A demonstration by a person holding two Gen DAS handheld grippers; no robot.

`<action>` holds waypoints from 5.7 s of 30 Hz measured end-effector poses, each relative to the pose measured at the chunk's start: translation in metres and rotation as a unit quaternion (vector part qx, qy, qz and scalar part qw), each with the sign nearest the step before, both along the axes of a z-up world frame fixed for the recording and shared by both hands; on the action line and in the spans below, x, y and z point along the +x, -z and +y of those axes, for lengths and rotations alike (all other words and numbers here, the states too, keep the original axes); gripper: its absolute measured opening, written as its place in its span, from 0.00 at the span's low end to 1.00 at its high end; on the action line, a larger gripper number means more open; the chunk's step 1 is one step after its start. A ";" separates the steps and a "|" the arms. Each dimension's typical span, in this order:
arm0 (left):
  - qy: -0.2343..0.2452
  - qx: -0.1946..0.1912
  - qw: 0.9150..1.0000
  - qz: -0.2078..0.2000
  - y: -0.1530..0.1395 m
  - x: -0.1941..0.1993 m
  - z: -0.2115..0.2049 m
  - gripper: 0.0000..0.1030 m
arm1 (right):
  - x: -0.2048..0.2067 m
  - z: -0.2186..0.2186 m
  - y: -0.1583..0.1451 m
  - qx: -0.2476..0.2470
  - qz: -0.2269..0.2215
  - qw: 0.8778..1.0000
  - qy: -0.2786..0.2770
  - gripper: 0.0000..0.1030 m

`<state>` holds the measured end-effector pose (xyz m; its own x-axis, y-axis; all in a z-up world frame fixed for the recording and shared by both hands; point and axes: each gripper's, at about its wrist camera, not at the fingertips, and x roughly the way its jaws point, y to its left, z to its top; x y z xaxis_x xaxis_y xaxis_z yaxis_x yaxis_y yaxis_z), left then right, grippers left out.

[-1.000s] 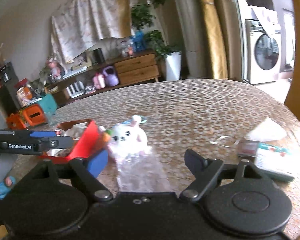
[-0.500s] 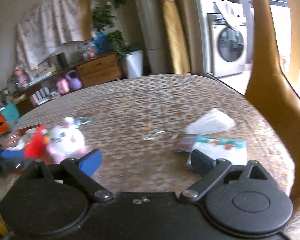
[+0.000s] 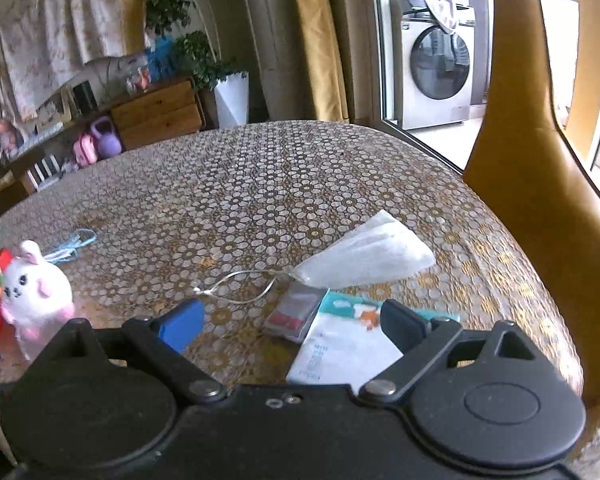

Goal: Organize soft objects
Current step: 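Grasp the clear plastic bag with the left tool while the right tool grasps the white tissue, then carry the plastic bag and tissue into the red tin and open both tools, then withdraw both open tools from the tin toward the face mask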

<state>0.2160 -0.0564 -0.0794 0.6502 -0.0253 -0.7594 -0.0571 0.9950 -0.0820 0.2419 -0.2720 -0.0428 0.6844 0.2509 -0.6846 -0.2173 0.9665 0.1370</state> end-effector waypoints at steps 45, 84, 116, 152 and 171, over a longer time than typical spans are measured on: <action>-0.036 0.021 0.999 -0.021 0.011 0.006 0.028 0.03 | 0.045 0.029 0.016 -0.021 -0.023 0.999 0.021 0.07; -0.117 0.003 0.986 -0.120 -0.117 -0.080 0.227 0.03 | -0.078 0.262 -0.121 0.067 -0.054 0.960 -0.265 0.07; -0.131 -0.005 0.990 -0.045 -0.028 -0.043 0.333 0.03 | -0.071 0.450 -0.016 -0.023 0.034 0.952 -0.304 0.07; -0.134 -0.007 0.989 -0.068 -0.062 -0.068 0.310 0.70 | -0.098 0.394 -0.065 0.022 -0.016 0.957 -0.289 0.62; -0.077 -0.017 0.994 -0.073 -0.108 -0.051 0.244 0.84 | -0.102 0.234 -0.108 0.039 -0.051 0.978 -0.200 0.87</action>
